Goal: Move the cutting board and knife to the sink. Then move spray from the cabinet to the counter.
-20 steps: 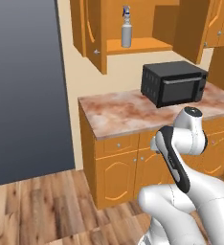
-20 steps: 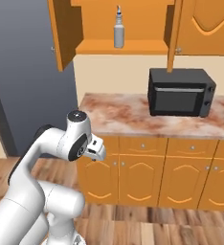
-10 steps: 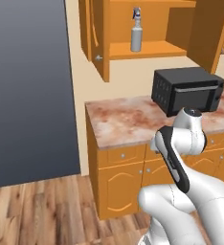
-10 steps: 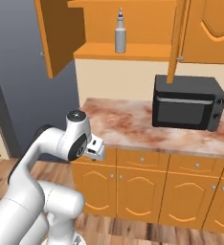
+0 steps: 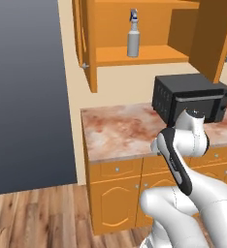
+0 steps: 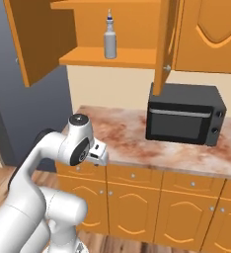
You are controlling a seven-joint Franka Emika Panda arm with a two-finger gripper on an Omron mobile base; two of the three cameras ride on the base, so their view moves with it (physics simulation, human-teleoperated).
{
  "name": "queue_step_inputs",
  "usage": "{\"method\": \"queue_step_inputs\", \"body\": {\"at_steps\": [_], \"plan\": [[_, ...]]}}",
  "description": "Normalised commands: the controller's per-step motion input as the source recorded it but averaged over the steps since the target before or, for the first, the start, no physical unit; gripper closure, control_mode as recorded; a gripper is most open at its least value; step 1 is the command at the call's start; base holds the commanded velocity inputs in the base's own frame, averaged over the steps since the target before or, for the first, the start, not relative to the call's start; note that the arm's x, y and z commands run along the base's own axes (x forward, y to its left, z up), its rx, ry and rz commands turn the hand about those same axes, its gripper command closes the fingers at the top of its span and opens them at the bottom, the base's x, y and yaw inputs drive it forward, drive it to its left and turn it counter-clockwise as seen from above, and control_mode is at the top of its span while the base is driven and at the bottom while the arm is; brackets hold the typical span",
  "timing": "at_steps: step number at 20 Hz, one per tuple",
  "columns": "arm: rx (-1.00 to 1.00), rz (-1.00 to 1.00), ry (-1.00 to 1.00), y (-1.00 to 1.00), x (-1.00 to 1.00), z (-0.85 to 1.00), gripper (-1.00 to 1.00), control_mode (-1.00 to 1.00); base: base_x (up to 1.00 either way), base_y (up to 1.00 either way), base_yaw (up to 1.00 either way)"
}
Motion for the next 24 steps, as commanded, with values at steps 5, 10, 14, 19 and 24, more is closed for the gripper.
{"method": "queue_step_inputs", "body": {"at_steps": [5, 10, 14, 19, 24], "plan": [[0.0, 0.0, 0.0, 0.0, 0.0, 0.0, -1.0, 1.0, 0.49, -0.31, 0.16], [0.0, 0.0, 0.0, 0.0, 0.0, 0.0, -1.0, 1.0, 0.46, -0.31, 0.15], [0.0, 0.0, 0.0, 0.0, 0.0, 0.0, -1.0, 1.0, 0.45, -0.28, 0.11], [0.0, 0.0, 0.0, 0.0, 0.0, 0.0, -1.0, 1.0, 0.44, -0.28, 0.12], [0.0, 0.0, 0.0, 0.0, 0.0, 0.0, -1.0, 1.0, 0.38, -0.24, 0.11]]}}
